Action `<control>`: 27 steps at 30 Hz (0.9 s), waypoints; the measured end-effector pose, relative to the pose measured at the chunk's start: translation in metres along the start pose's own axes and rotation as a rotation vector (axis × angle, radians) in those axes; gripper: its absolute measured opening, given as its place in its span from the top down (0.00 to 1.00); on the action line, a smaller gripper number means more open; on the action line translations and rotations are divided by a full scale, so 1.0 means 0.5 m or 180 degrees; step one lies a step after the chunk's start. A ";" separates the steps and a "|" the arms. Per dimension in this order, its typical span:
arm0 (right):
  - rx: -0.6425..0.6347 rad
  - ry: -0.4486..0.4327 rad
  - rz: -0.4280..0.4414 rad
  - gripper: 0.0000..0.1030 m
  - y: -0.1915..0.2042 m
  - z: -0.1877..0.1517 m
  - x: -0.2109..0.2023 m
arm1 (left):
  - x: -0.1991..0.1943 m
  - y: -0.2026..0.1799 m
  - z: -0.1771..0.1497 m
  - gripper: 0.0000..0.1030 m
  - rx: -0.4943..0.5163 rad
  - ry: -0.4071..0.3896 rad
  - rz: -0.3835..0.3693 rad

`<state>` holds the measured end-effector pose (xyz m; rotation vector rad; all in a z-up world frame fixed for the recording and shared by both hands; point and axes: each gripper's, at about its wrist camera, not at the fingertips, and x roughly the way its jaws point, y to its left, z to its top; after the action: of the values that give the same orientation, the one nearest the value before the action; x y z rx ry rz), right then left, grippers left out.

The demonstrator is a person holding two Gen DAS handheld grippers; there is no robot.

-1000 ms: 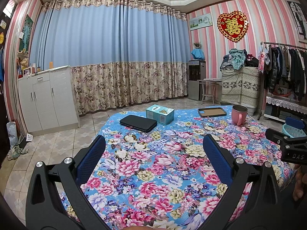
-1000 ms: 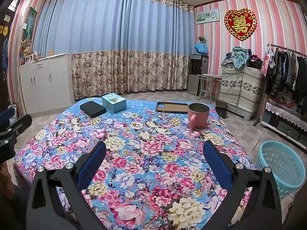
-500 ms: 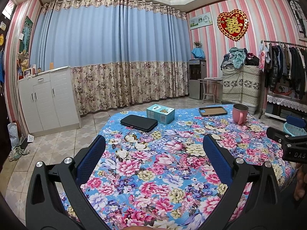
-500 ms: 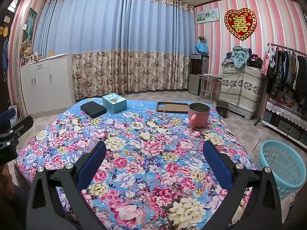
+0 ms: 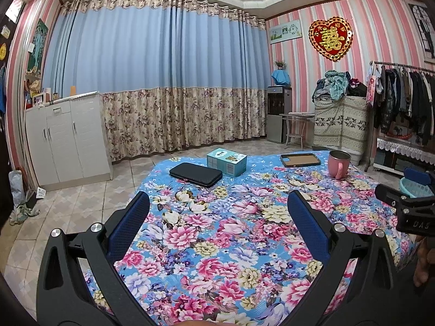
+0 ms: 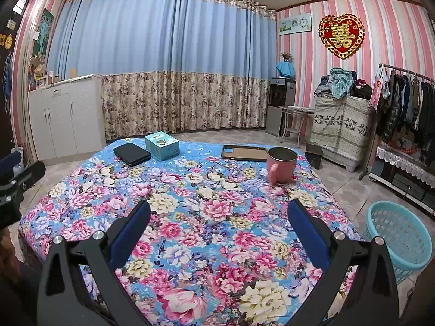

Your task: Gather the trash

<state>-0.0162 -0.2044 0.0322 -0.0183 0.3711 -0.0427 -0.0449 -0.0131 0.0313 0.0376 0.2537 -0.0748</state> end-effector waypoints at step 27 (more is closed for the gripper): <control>0.0036 0.0019 0.0015 0.04 -0.006 0.000 0.003 | 0.004 0.010 -0.004 0.05 -0.0003 0.0033 -0.0002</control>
<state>-0.0149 -0.2076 0.0315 -0.0062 0.3770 -0.0403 -0.0431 -0.0081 0.0291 0.0370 0.2642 -0.0752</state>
